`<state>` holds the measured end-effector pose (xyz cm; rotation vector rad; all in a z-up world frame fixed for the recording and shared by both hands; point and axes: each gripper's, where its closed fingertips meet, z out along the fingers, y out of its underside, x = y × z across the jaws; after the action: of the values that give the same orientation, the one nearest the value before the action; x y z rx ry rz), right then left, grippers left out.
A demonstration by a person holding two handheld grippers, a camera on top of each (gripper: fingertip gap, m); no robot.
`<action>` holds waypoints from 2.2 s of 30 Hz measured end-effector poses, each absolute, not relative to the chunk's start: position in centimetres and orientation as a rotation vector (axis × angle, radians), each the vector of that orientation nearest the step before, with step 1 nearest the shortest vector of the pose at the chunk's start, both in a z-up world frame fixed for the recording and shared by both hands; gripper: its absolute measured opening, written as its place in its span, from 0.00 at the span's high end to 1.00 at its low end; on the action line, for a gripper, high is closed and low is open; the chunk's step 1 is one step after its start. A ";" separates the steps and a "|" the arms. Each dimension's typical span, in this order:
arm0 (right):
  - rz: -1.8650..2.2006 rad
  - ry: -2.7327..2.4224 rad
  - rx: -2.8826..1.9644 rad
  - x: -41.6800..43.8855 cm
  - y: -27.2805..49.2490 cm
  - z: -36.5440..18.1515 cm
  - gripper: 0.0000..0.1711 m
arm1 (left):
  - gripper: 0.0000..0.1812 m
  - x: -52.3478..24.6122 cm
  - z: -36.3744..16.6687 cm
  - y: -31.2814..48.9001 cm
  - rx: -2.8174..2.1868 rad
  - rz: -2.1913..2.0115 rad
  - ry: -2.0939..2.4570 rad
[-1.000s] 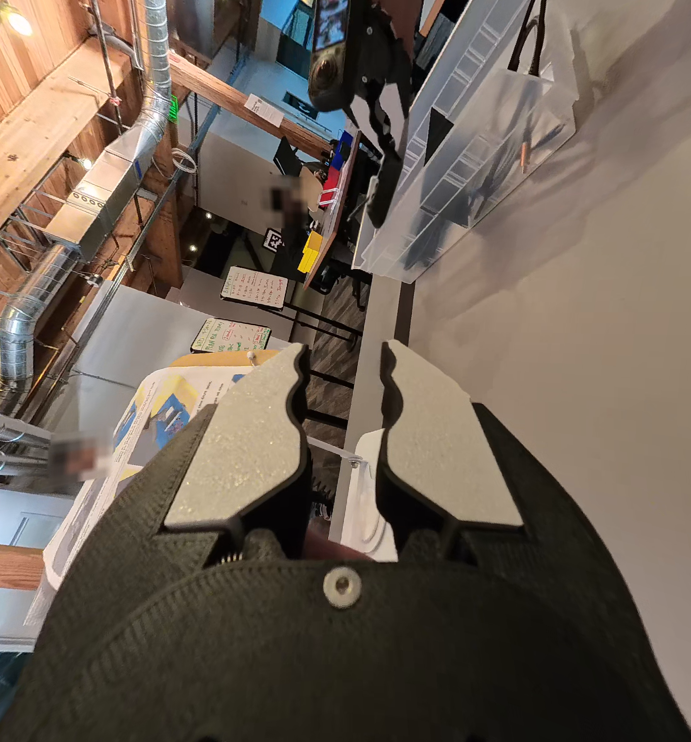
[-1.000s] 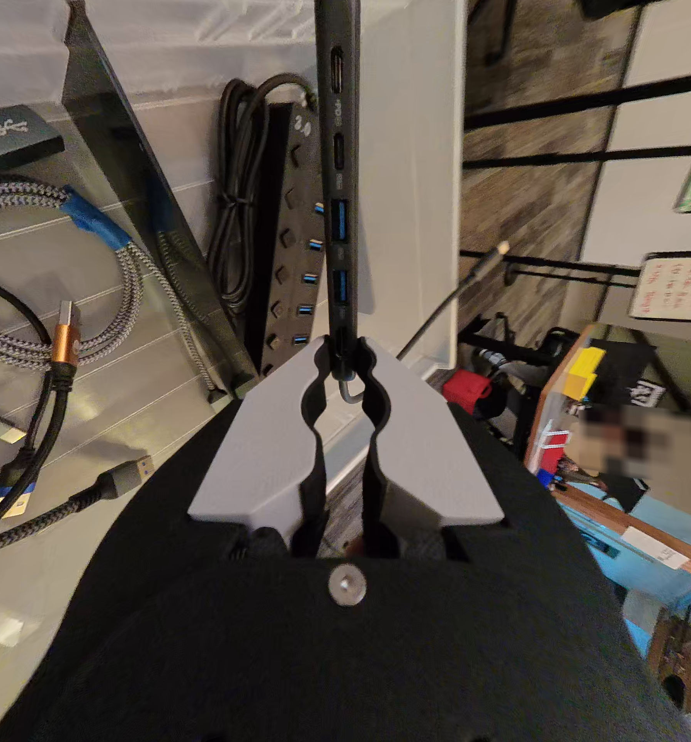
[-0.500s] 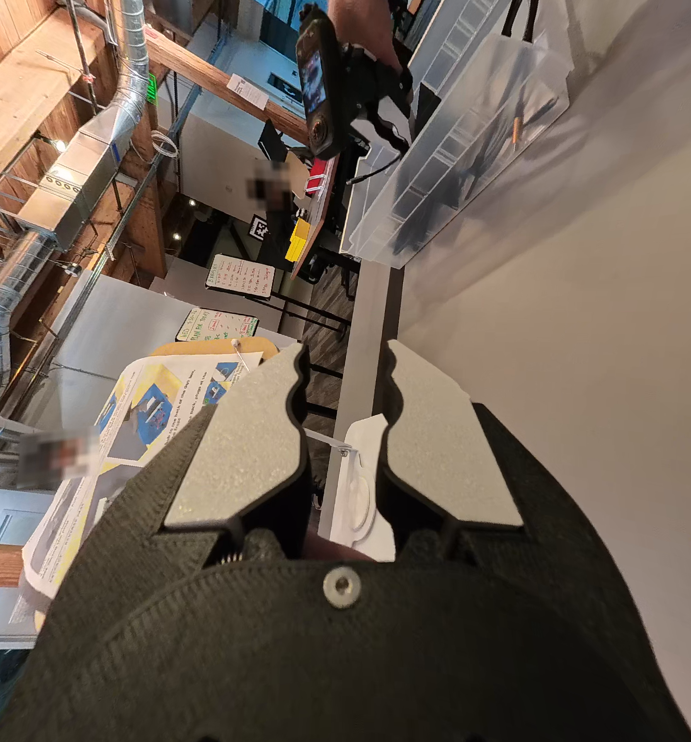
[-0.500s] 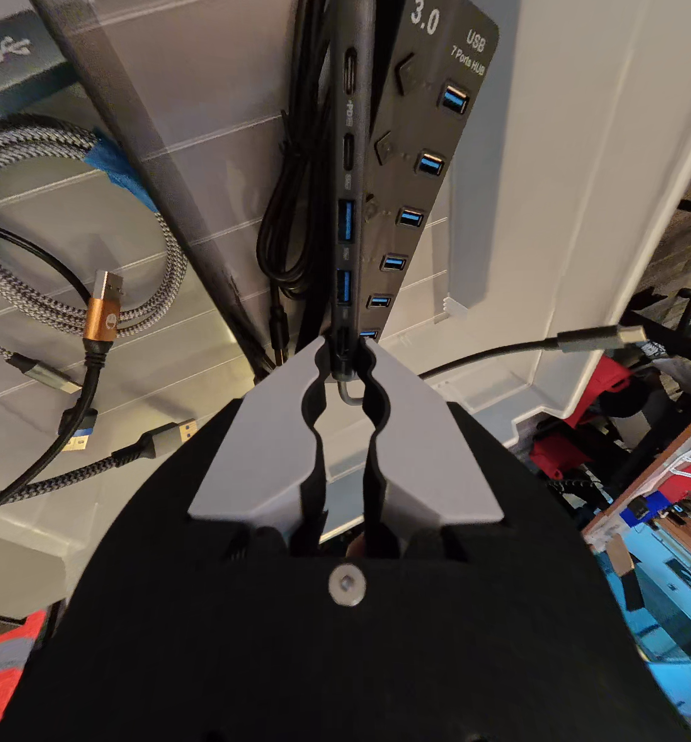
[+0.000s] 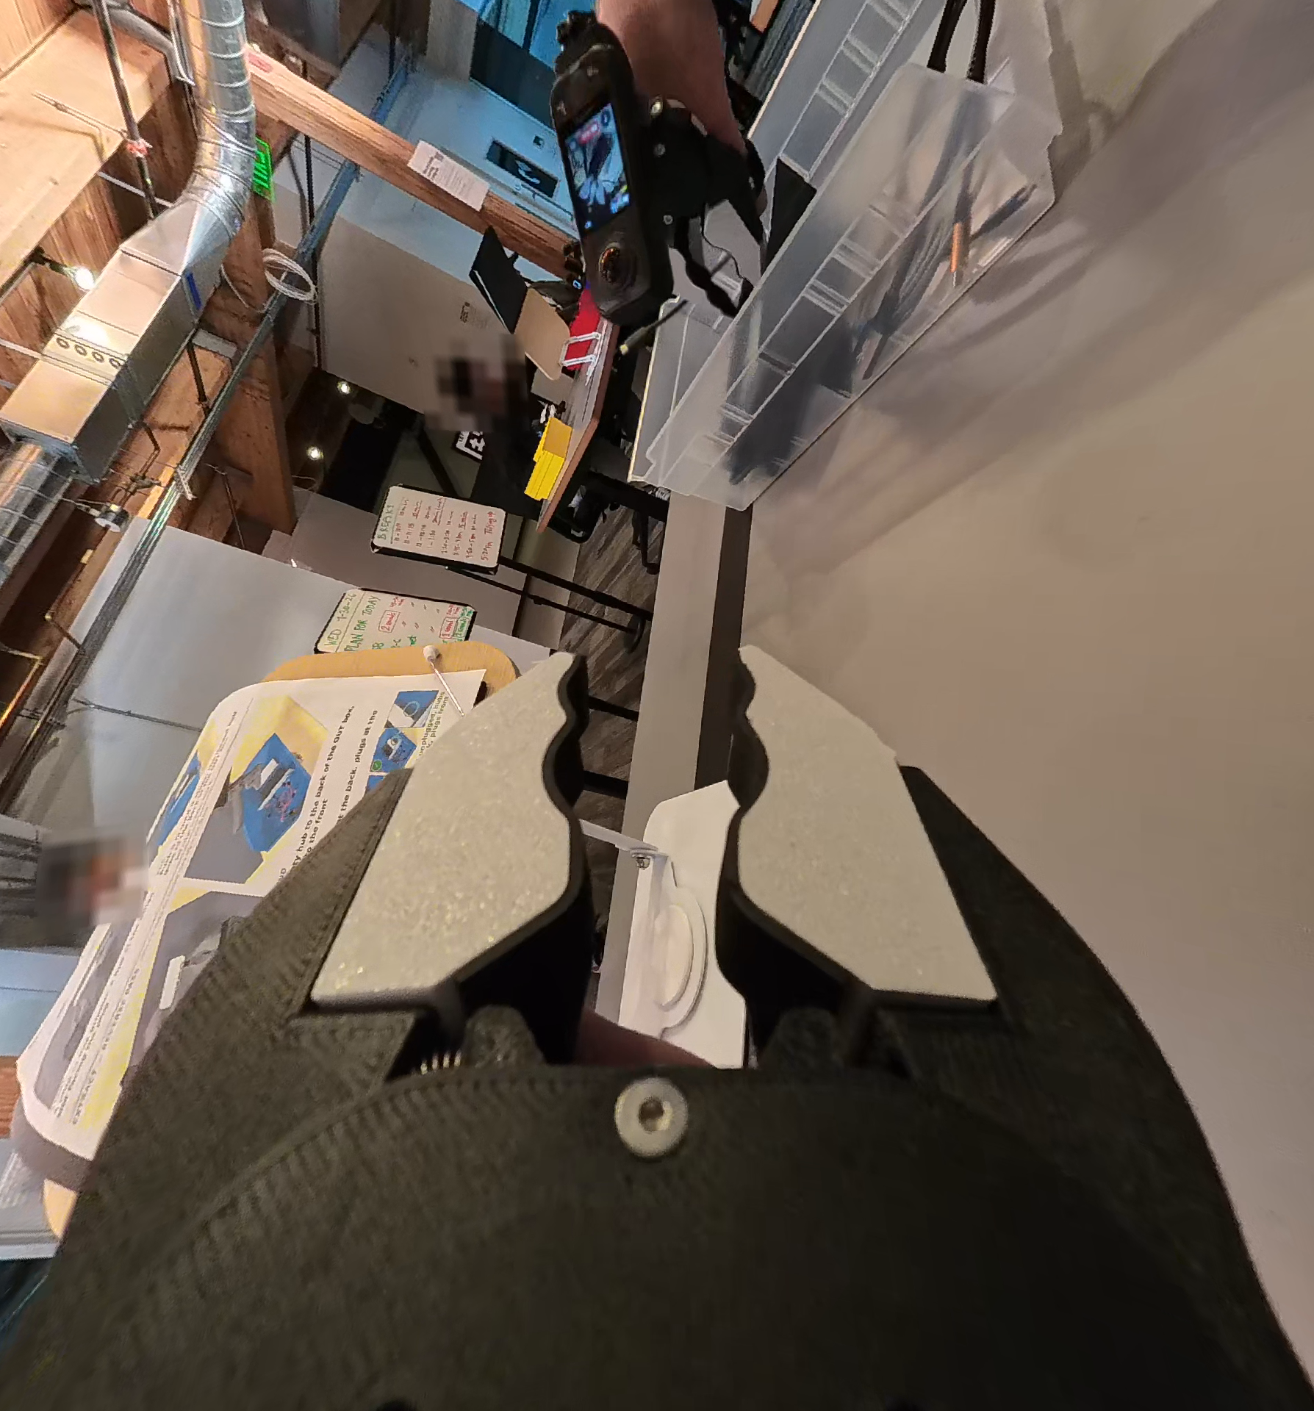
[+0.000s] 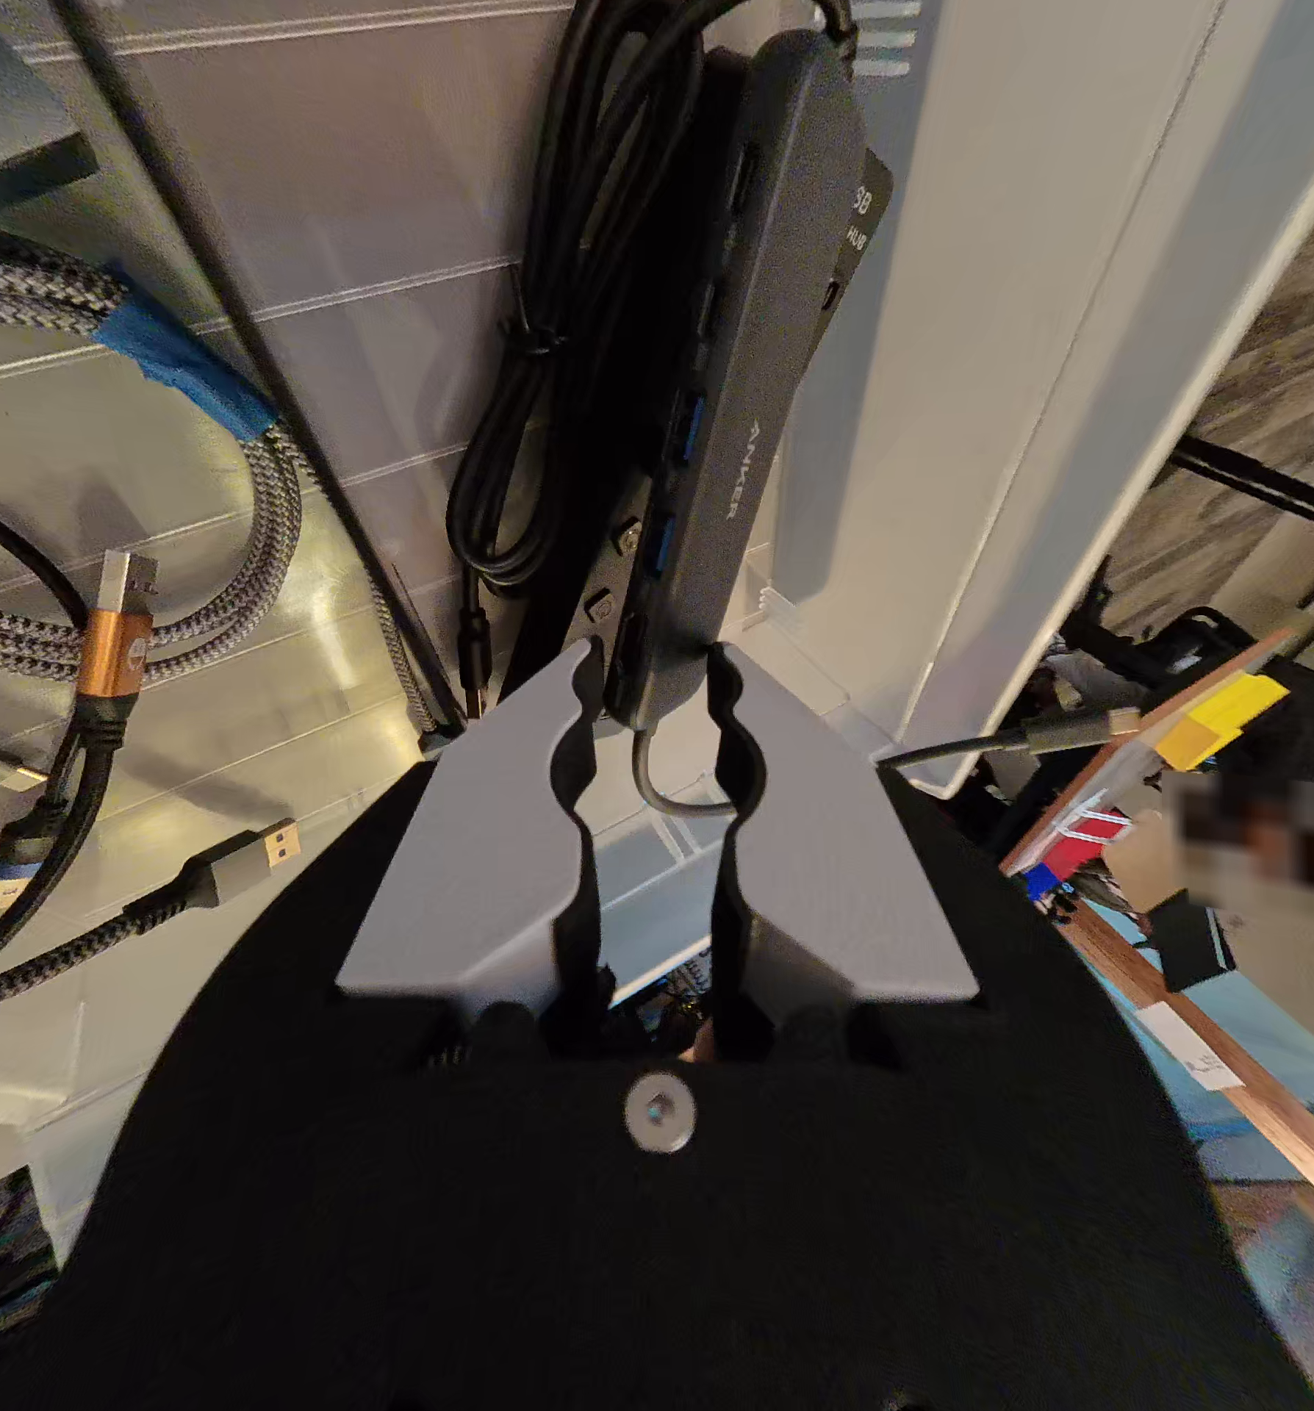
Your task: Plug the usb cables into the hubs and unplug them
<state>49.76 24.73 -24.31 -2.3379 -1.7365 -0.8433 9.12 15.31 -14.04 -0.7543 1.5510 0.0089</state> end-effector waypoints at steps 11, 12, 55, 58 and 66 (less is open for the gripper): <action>-0.874 -1.639 -2.255 49.2 23.0 -21.0 0.81 | 0.81 9.2 -13.7 15.1 -0.750 0.014 1.549; -0.873 -1.614 -2.241 49.1 22.8 -20.4 0.81 | 0.81 9.2 -13.6 15.2 -0.750 0.023 1.544; -0.130 -0.806 -1.148 20.8 12.9 5.0 0.67 | 0.63 -3.5 -2.2 19.7 -1.034 0.354 1.011; -0.052 -0.769 -1.161 20.1 14.9 4.0 0.67 | 0.63 -3.6 -2.8 20.3 -1.021 0.337 1.027; 0.095 -0.720 -1.271 20.7 18.0 -1.1 0.65 | 0.64 -4.3 -5.4 22.2 -1.073 0.336 1.024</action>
<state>20.70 17.99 -1.11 -1.2709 -0.7198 0.0951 -4.28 22.15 -5.35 -1.0728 1.0238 0.3360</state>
